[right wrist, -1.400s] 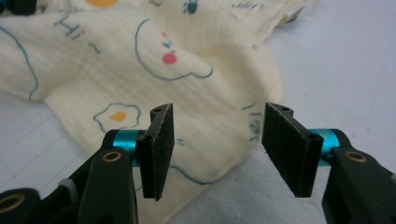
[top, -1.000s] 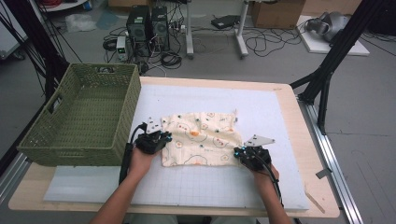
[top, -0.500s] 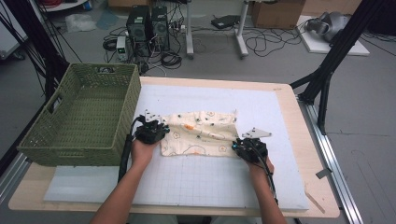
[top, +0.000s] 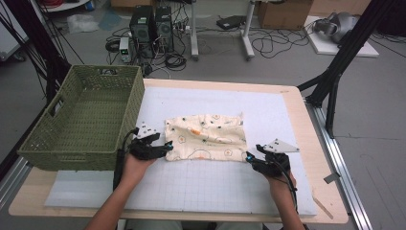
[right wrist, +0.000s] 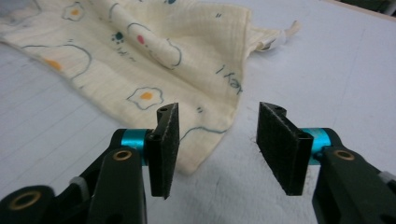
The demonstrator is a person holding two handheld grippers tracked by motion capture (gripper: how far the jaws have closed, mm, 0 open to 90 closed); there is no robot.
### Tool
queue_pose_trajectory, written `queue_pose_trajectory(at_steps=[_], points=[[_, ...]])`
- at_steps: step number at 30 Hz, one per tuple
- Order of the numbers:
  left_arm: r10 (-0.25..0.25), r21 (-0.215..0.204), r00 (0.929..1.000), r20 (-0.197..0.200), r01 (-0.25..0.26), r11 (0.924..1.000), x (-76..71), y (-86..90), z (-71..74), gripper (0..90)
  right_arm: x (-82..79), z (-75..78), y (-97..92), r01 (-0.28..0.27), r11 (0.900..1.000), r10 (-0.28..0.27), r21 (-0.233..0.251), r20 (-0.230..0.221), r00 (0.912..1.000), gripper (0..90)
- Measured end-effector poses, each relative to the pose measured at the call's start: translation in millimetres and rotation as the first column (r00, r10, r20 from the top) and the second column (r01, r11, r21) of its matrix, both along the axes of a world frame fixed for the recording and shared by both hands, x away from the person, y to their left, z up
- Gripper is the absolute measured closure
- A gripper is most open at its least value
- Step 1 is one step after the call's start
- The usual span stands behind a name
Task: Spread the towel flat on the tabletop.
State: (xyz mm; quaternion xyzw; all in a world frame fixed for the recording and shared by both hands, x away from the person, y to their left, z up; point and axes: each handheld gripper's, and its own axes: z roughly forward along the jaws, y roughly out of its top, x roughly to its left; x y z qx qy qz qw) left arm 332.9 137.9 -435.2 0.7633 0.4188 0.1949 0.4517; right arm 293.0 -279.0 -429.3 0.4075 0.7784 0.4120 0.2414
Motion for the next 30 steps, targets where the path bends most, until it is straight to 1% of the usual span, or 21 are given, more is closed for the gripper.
queue_pose_trajectory(at_steps=[2,5,7,10,12,14,16,17,18,21,22,23,25,26,28,29,30], points=[[-0.014,-0.010,0.9999,-0.003,0.014,0.9998,-6.3,0.1,-2.0,38.7,-5.4,-1.7,-3.1,-0.004,1.0000,0.004,0.008,0.007,1.0000,47.4],[-0.033,-0.015,0.9993,-0.017,0.032,0.9994,-12.2,0.1,-5.2,39.1,-9.4,-2.3,-4.8,-0.016,0.9999,0.016,-0.005,0.009,0.9998,47.1],[-0.043,-0.016,0.9986,-0.030,0.043,0.9990,-14.4,-0.6,-7.5,40.0,-10.2,-2.5,-4.5,-0.012,0.9999,0.012,0.009,0.005,0.9999,47.0],[-0.069,0.010,0.9967,-0.043,0.070,0.9975,-16.4,-3.1,-10.4,44.1,-10.9,-3.2,-2.5,-0.012,0.9999,0.012,0.007,0.003,0.9999,47.1],[-0.082,0.014,0.9954,-0.051,0.082,0.9965,-16.9,-5.2,-12.1,45.8,-11.3,-3.7,-0.1,-0.019,0.9998,0.019,0.006,0.001,0.9998,47.4],[-0.103,0.031,0.9929,-0.061,0.105,0.9940,-17.6,-8.8,-13.9,48.0,-10.9,-5.0,3.6,-0.034,0.9994,0.034,0.010,-0.005,0.9994,48.0],[-0.123,0.075,0.9905,-0.062,0.127,0.9891,-18.6,-14.3,-14.9,48.8,-9.3,-7.0,9.7,-0.058,0.9983,0.058,0.006,-0.017,0.9982,48.4],[-0.127,0.093,0.9901,-0.059,0.132,0.9869,-19.3,-16.5,-15.0,49.2,-8.2,-8.2,12.9,-0.074,0.9972,0.074,-0.004,-0.021,0.9970,48.7],[-0.130,0.105,0.9899,-0.057,0.135,0.9853,-19.9,-17.4,-14.9,49.2,-7.2,-9.2,16.4,-0.088,0.9960,0.088,-0.013,-0.026,0.9958,49.0],[-0.125,0.107,0.9906,-0.054,0.131,0.9856,-21.3,-18.5,-15.3,49.5,-4.7,-11.7,24.3,-0.119,0.9925,0.118,-0.027,-0.049,0.9918,51.1],[-0.127,0.119,0.9905,-0.052,0.132,0.9840,-22.1,-18.7,-15.0,49.5,-3.2,-13.1,25.8,-0.127,0.9911,0.125,-0.041,-0.054,0.9907,52.6],[-0.124,0.125,0.9910,-0.050,0.130,0.9836,-23.3,-19.7,-15.3,49.1,-2.0,-14.6,27.5,-0.141,0.9887,0.137,-0.050,-0.077,0.9876,54.5],[-0.126,0.155,0.9914,-0.036,0.130,0.9793,-25.2,-21.8,-15.4,48.5,0.6,-19.7,30.8,-0.163,0.9832,0.153,-0.082,-0.116,0.9814,57.1],[-0.125,0.151,0.9916,-0.034,0.129,0.9801,-25.3,-22.5,-15.7,49.0,0.7,-20.5,30.5,-0.171,0.9822,0.162,-0.079,-0.100,0.9816,58.5],[-0.123,0.149,0.9917,-0.039,0.127,0.9806,-24.7,-21.9,-15.4,50.5,2.0,-20.7,29.8,-0.169,0.9834,0.162,-0.065,-0.108,0.9809,58.5],[-0.123,0.145,0.9917,-0.038,0.127,0.9812,-24.6,-21.6,-15.1,51.9,2.3,-20.4,30.0,-0.166,0.9835,0.158,-0.072,-0.099,0.9824,58.5],[-0.120,0.146,0.9923,-0.032,0.123,0.9815,-24.9,-21.4,-15.0,56.4,2.1,-19.9,30.9,-0.163,0.9830,0.156,-0.084,-0.087,0.9839,58.3]])
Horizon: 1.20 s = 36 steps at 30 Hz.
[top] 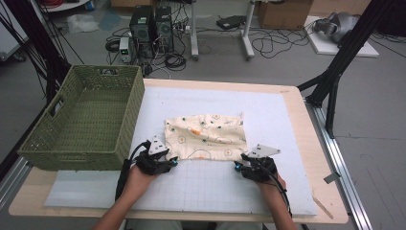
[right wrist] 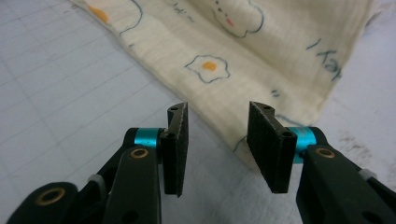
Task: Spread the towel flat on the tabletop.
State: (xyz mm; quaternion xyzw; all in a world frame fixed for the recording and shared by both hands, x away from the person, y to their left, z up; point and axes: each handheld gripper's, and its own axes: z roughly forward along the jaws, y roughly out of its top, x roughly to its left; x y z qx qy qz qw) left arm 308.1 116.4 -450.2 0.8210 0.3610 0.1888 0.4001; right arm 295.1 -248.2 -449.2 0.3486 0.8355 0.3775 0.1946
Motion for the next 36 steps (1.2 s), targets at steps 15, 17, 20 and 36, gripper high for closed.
queue_pose_trajectory(at_steps=[15,17,20,36], points=[[-0.018,-0.067,0.9998,-0.012,0.017,0.9976,-10.6,13.5,6.6,84.4,-0.3,2.6,-3.2,-0.047,0.9978,0.051,0.047,-0.081,0.9954,87.8],[-0.031,-0.079,0.9994,-0.015,0.030,0.9964,-16.3,17.4,9.5,84.5,-8.9,4.7,-1.8,-0.077,0.9963,0.080,0.037,-0.076,0.9939,87.8],[-0.051,-0.097,0.9986,-0.014,0.050,0.9940,-27.0,22.1,13.1,84.4,-22.7,9.1,-2.4,-0.103,0.9936,0.106,0.047,-0.069,0.9919,87.8],[-0.150,-0.167,0.9860,-0.072,0.137,0.9765,-65.5,42.3,21.6,56.6,-87.0,12.2,-16.4,-0.150,0.9876,0.153,0.048,-0.075,0.9854,76.4]])
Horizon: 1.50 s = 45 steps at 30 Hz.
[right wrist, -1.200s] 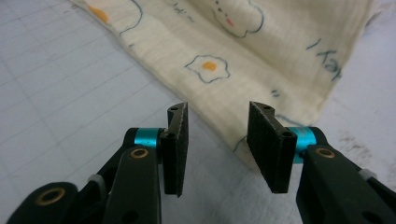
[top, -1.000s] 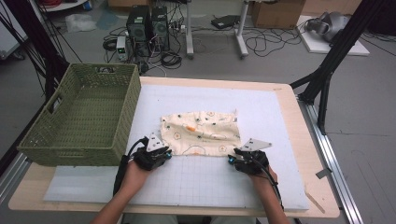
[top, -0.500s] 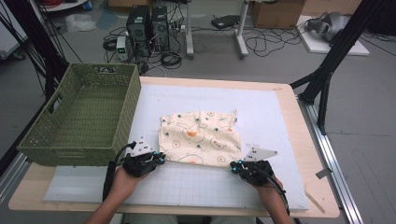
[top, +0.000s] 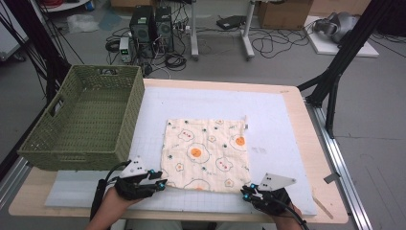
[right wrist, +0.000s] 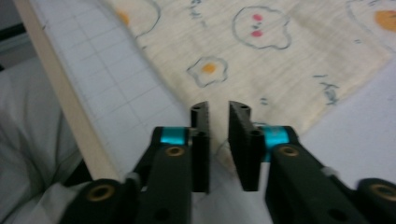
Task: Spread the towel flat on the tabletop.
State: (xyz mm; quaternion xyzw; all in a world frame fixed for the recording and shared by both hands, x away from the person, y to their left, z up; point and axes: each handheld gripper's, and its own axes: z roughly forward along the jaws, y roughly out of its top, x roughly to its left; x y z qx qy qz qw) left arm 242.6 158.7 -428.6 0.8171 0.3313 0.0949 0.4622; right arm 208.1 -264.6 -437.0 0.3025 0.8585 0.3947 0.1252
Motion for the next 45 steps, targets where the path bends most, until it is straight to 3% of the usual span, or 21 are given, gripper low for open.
queue_pose_trajectory(at_steps=[2,4,8,10,15,16,17,18,20,24,26,27,29,32,35,37,40,41,43,44,45], points=[[0.045,-0.033,0.9989,0.008,-0.045,0.9984,7.4,5.0,3.3,47.7,3.0,4.3,-3.6,0.044,0.9980,-0.045,0.046,0.028,0.9986,65.9],[0.084,-0.054,0.9963,0.017,-0.083,0.9951,15.3,6.5,5.8,46.6,9.1,9.7,-6.3,0.085,0.9931,-0.089,0.082,0.048,0.9949,61.4],[0.108,-0.109,0.9938,0.024,-0.105,0.9885,26.9,6.4,11.7,45.7,26.9,12.2,-3.6,0.149,0.9860,-0.154,0.075,0.064,0.9860,59.9],[0.125,-0.097,0.9917,0.028,-0.122,0.9878,32.9,4.3,11.7,45.7,37.5,9.0,0.3,0.177,0.9832,-0.180,0.043,0.071,0.9811,57.3],[0.175,-0.059,0.9844,0.016,-0.174,0.9830,52.6,-4.8,3.3,46.0,64.6,-4.2,8.2,0.276,0.9611,-0.276,-0.005,0.033,0.9606,50.5],[0.181,-0.050,0.9834,0.017,-0.180,0.9824,56.2,-6.7,1.7,46.0,68.4,-7.4,9.0,0.287,0.9579,-0.286,-0.016,0.023,0.9579,52.9],[0.187,-0.043,0.9822,0.018,-0.186,0.9815,59.8,-8.5,0.2,46.0,71.3,-10.7,8.8,0.277,0.9603,-0.277,-0.028,0.015,0.9607,58.4],[0.192,-0.036,0.9812,0.017,-0.192,0.9808,63.5,-10.0,-1.1,46.0,72.2,-11.9,6.6,0.277,0.9609,-0.277,0.009,-0.008,0.9609,66.9],[0.210,-0.029,0.9776,0.012,-0.210,0.9773,71.0,-11.7,-3.3,46.0,70.1,-10.5,4.7,0.247,0.9690,-0.246,0.012,-0.025,0.9688,85.9],[0.243,-0.033,0.9699,-0.007,-0.244,0.9693,80.6,-12.2,-9.6,45.9,55.6,-5.2,2.3,0.215,0.9738,-0.216,-0.073,0.006,0.9765,86.6],[0.251,-0.028,0.9679,0.001,-0.251,0.9675,84.0,-12.6,-11.7,45.9,47.2,-4.6,-4.2,0.214,0.9732,-0.213,-0.086,0.011,0.9769,86.4],[0.252,-0.022,0.9677,0.002,-0.252,0.9674,86.6,-12.8,-11.7,45.9,44.4,-4.2,-7.8,0.217,0.9726,-0.217,-0.083,0.008,0.9761,84.9],[0.265,-0.027,0.9643,0.007,-0.265,0.9640,93.5,-14.6,-10.6,45.9,42.1,-4.0,-12.5,0.217,0.9741,-0.216,-0.064,0.014,0.9762,69.8],[0.276,-0.040,0.9611,0.004,-0.276,0.9604,106.0,-17.9,-7.9,45.7,43.6,-1.8,-18.0,0.261,0.9652,-0.261,-0.008,0.045,0.9644,54.2],[0.280,-0.008,0.9595,0.029,-0.280,0.9599,118.4,-24.4,-5.4,45.7,46.8,2.6,-21.8,0.290,0.9569,-0.291,0.018,0.072,0.9541,48.6],[0.280,0.008,0.9595,0.026,-0.281,0.9598,127.5,-28.6,-6.1,45.8,49.7,4.2,-23.2,0.304,0.9522,-0.305,0.029,0.082,0.9487,46.1],[0.309,0.004,0.9510,0.022,-0.309,0.9512,138.3,-33.7,-11.7,47.1,57.9,4.3,-23.3,0.320,0.9469,-0.321,0.030,0.096,0.9421,43.3],[0.314,0.002,0.9495,0.004,-0.314,0.9495,139.9,-35.3,-15.3,48.7,61.6,4.1,-22.7,0.324,0.9456,-0.325,0.028,0.098,0.9405,43.2],[0.295,0.055,0.9555,-0.009,-0.294,0.9542,141.2,-41.2,-22.5,50.0,69.9,3.6,-21.1,0.326,0.9452,-0.326,0.025,0.099,0.9400,44.3],[0.291,0.080,0.9564,0.019,-0.292,0.9531,139.8,-44.4,-22.2,50.3,74.4,3.2,-20.1,0.330,0.9439,-0.330,0.019,0.102,0.9385,44.3],[0.273,0.088,0.9614,0.035,-0.275,0.9574,139.1,-45.9,-21.9,53.0,79.3,2.8,-19.4,0.329,0.9441,-0.329,0.016,0.098,0.9391,44.6]])
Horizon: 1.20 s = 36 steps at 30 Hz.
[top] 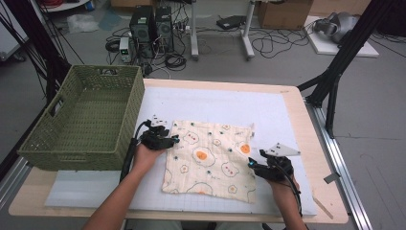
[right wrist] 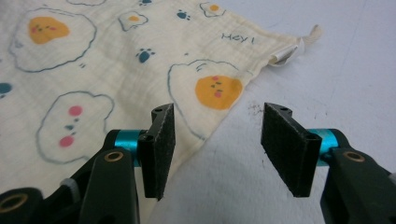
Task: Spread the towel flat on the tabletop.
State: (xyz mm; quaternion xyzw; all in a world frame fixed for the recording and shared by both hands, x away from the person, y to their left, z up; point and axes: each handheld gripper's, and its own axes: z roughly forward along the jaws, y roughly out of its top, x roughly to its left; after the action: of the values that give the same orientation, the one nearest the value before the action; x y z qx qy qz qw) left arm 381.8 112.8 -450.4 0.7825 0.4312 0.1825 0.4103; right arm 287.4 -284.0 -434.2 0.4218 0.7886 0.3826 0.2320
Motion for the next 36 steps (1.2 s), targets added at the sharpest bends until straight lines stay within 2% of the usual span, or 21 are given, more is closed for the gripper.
queue_pose_trajectory(at_steps=[2,3,4,6,8,9,10,12,15,17,18,20,21,22,23,24,25,27,29,33,36], points=[[-0.004,0.034,0.9999,0.015,0.003,0.9994,-1.2,-2.5,-0.1,61.3,8.9,-0.8,2.3,0.006,1.0000,-0.006,-0.005,-0.008,1.0000,44.6],[-0.017,0.051,0.9994,0.030,0.016,0.9986,-2.1,-3.4,0.0,68.9,12.8,-0.9,3.2,0.009,1.0000,-0.009,-0.003,-0.006,0.9999,44.7],[-0.026,0.060,0.9990,0.036,0.024,0.9979,-2.5,-3.8,0.0,82.0,16.6,-1.0,4.0,0.009,1.0000,-0.009,-0.002,-0.004,0.9999,44.8],[0.007,0.093,0.9984,0.057,-0.013,0.9956,-2.2,-2.5,0.4,86.2,23.0,-0.8,6.4,0.017,0.9998,-0.017,-0.002,-0.010,0.9998,44.9],[0.061,0.043,0.9978,0.029,-0.062,0.9972,1.0,4.9,0.3,86.3,29.6,-0.6,9.1,0.020,0.9998,-0.020,-0.007,-0.015,0.9997,45.4],[0.070,0.036,0.9973,0.022,-0.071,0.9968,2.0,8.6,0.5,86.2,33.0,-1.0,10.8,0.030,0.9992,-0.030,-0.025,-0.021,0.9993,45.9],[0.071,0.037,0.9972,0.023,-0.072,0.9967,2.1,10.8,0.7,86.1,37.4,-1.7,12.4,0.048,0.9977,-0.049,-0.047,-0.025,0.9985,46.3],[0.061,0.017,0.9980,0.013,-0.062,0.9979,1.7,13.3,1.2,83.9,47.2,-2.9,15.1,0.078,0.9958,-0.080,-0.048,-0.035,0.9962,46.5],[0.088,-0.028,0.9960,0.017,-0.087,0.9958,2.5,15.5,3.3,66.0,64.2,-4.8,20.6,0.094,0.9955,-0.093,0.010,-0.061,0.9937,43.6],[0.099,-0.049,0.9948,0.025,-0.098,0.9940,3.1,16.3,4.4,59.7,75.0,-6.9,26.8,0.100,0.9946,-0.097,0.027,-0.078,0.9922,42.7],[0.096,-0.050,0.9950,0.029,-0.095,0.9942,3.1,16.6,4.6,61.2,79.5,-8.4,30.6,0.104,0.9945,-0.102,0.015,-0.084,0.9913,43.2],[0.088,-0.048,0.9959,0.023,-0.087,0.9951,3.3,16.9,3.5,61.8,87.6,-10.9,36.5,0.118,0.9922,-0.122,-0.040,-0.114,0.9859,47.3],[0.081,-0.045,0.9966,0.016,-0.080,0.9958,3.6,17.3,2.9,63.1,89.9,-10.1,36.8,0.127,0.9916,-0.129,-0.023,-0.118,0.9846,57.5],[0.074,-0.042,0.9972,0.008,-0.074,0.9964,3.9,17.0,2.0,63.2,92.3,-9.7,37.4,0.120,0.9926,-0.121,-0.019,-0.128,0.9843,64.7],[0.071,-0.036,0.9974,0.001,-0.071,0.9968,4.1,15.8,1.0,64.3,94.3,-9.0,38.2,0.104,0.9944,-0.106,-0.019,-0.134,0.9853,75.9],[0.059,-0.027,0.9983,-0.004,-0.059,0.9979,4.3,14.5,-0.2,67.2,95.0,-7.9,40.1,0.091,0.9953,-0.095,-0.034,-0.130,0.9869,84.1],[0.051,-0.008,0.9987,0.001,-0.051,0.9986,3.9,12.3,-0.3,70.7,95.7,-7.0,42.8,0.083,0.9936,-0.092,-0.076,-0.117,0.9889,86.6],[0.033,0.028,0.9993,0.020,-0.034,0.9990,2.3,8.0,-0.5,82.1,96.7,-6.6,46.3,0.086,0.9871,-0.098,-0.135,-0.083,0.9918,87.2],[0.025,0.061,0.9991,0.034,-0.027,0.9978,0.6,5.1,0.0,85.6,98.7,-7.5,45.2,0.102,0.9829,-0.112,-0.153,-0.061,0.9918,87.5],[0.029,0.047,0.9992,0.030,-0.030,0.9984,0.0,4.3,0.0,85.8,103.0,-9.5,36.8,0.166,0.9727,-0.173,-0.162,-0.027,0.9846,87.5],[0.029,0.053,0.9989,0.036,-0.031,0.9981,-0.4,3.5,0.1,85.3,102.8,-9.6,36.9,0.170,0.9685,-0.175,-0.182,-0.015,0.9844,83.5]])
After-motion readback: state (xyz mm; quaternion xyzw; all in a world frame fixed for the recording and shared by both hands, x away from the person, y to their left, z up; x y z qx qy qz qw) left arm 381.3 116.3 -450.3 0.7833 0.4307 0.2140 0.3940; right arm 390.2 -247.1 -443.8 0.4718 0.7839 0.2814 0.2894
